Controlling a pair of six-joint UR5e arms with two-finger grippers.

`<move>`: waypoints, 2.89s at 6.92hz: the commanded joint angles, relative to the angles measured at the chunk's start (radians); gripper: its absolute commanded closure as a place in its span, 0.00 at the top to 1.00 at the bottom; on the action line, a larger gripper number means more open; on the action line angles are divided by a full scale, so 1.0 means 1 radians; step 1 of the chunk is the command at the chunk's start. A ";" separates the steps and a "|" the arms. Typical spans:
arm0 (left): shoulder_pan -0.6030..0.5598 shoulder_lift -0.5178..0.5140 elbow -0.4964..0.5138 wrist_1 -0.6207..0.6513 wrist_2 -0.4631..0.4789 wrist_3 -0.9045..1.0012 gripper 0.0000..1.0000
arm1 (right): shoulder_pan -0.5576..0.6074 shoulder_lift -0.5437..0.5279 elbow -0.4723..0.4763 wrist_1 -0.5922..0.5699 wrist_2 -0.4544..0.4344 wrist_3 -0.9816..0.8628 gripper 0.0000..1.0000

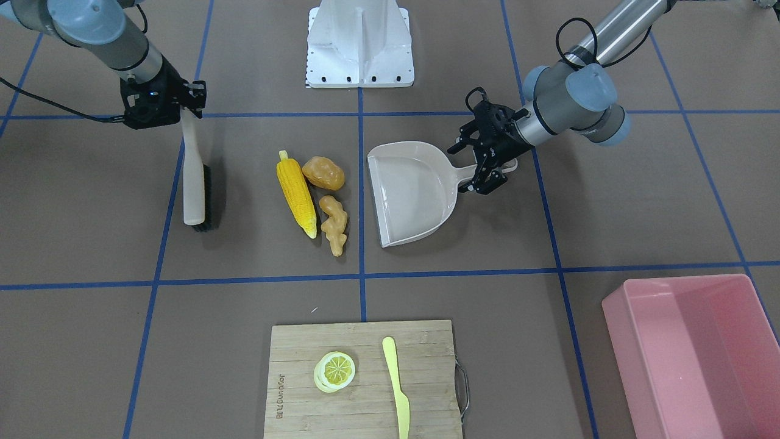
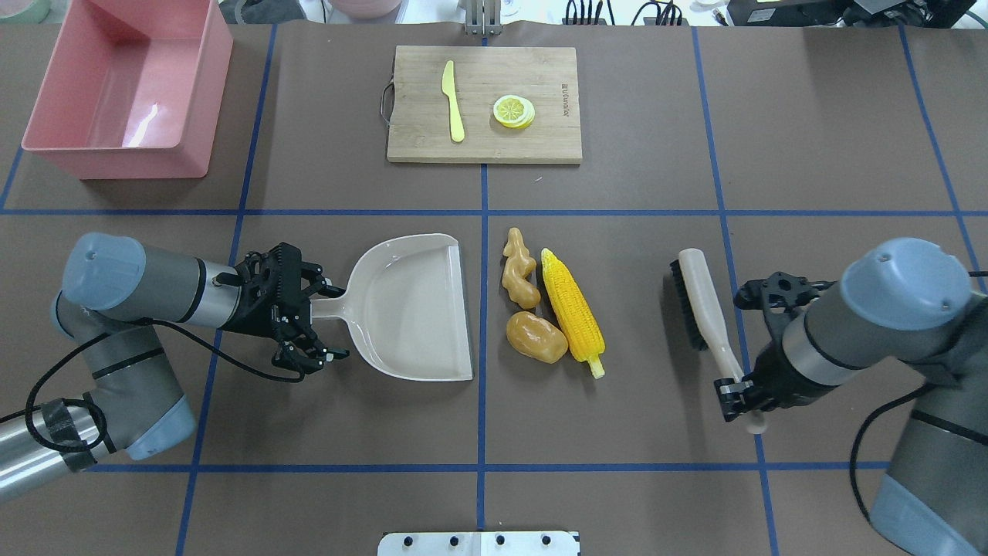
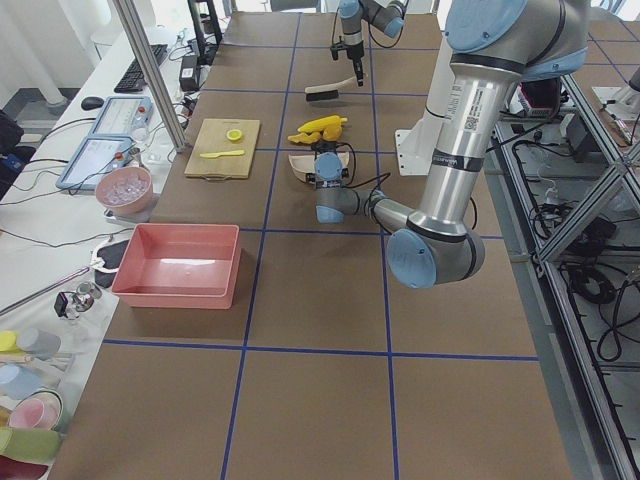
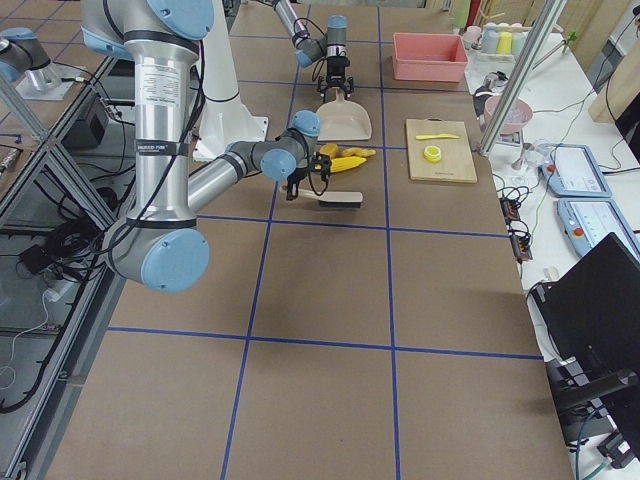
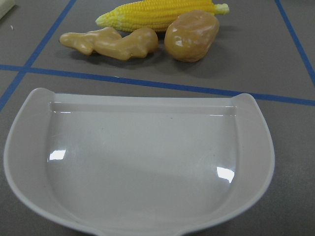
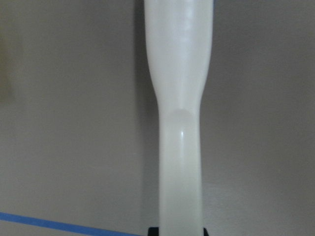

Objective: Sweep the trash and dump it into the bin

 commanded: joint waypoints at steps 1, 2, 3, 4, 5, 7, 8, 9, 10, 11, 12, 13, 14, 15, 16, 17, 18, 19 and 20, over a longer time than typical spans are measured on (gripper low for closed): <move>0.000 0.000 0.002 0.005 0.011 -0.015 0.98 | -0.075 0.215 -0.008 -0.229 -0.062 0.024 0.00; 0.001 -0.002 0.001 0.014 0.023 -0.020 0.98 | -0.104 0.222 -0.025 -0.229 -0.087 0.023 0.00; 0.002 -0.002 -0.001 0.022 0.025 -0.020 0.98 | -0.109 0.244 -0.047 -0.229 -0.092 0.023 0.00; 0.002 -0.003 -0.001 0.027 0.025 -0.020 0.98 | -0.112 0.275 -0.064 -0.229 -0.089 0.024 0.00; 0.002 -0.003 0.001 0.027 0.025 -0.020 0.98 | -0.117 0.315 -0.091 -0.229 -0.087 0.024 0.00; 0.003 -0.005 0.002 0.028 0.025 -0.020 0.98 | -0.121 0.382 -0.143 -0.230 -0.086 0.027 0.00; 0.005 -0.005 0.002 0.028 0.025 -0.020 0.98 | -0.121 0.396 -0.151 -0.230 -0.084 0.027 0.00; 0.005 -0.005 0.002 0.028 0.025 -0.020 0.98 | -0.121 0.412 -0.166 -0.229 -0.084 0.027 0.00; 0.005 -0.005 0.002 0.028 0.025 -0.020 0.98 | -0.121 0.429 -0.177 -0.227 -0.084 0.026 0.00; 0.005 -0.005 0.001 0.028 0.025 -0.020 0.98 | -0.121 0.444 -0.188 -0.227 -0.084 0.027 0.00; 0.005 -0.005 0.002 0.028 0.025 -0.020 0.98 | -0.121 0.471 -0.206 -0.229 -0.084 0.027 0.00; 0.005 -0.005 0.002 0.028 0.025 -0.020 0.98 | -0.121 0.501 -0.231 -0.229 -0.081 0.029 0.00; 0.005 -0.006 0.002 0.028 0.031 -0.020 0.98 | -0.123 0.533 -0.260 -0.229 -0.080 0.045 0.00; 0.005 -0.009 -0.001 0.047 0.031 -0.020 0.98 | -0.123 0.560 -0.287 -0.229 -0.080 0.064 0.00; 0.005 -0.011 -0.001 0.051 0.032 -0.020 0.98 | -0.123 0.586 -0.307 -0.230 -0.080 0.065 0.00; 0.005 -0.011 -0.001 0.053 0.031 -0.020 0.98 | -0.123 0.597 -0.314 -0.230 -0.078 0.065 0.00; 0.006 -0.011 -0.001 0.053 0.032 -0.020 0.98 | -0.123 0.623 -0.336 -0.230 -0.078 0.082 0.00; 0.006 -0.011 -0.001 0.053 0.032 -0.020 0.98 | -0.123 0.633 -0.347 -0.229 -0.077 0.093 0.00; 0.006 -0.011 -0.001 0.053 0.032 -0.020 0.98 | -0.122 0.648 -0.349 -0.232 -0.077 0.093 0.00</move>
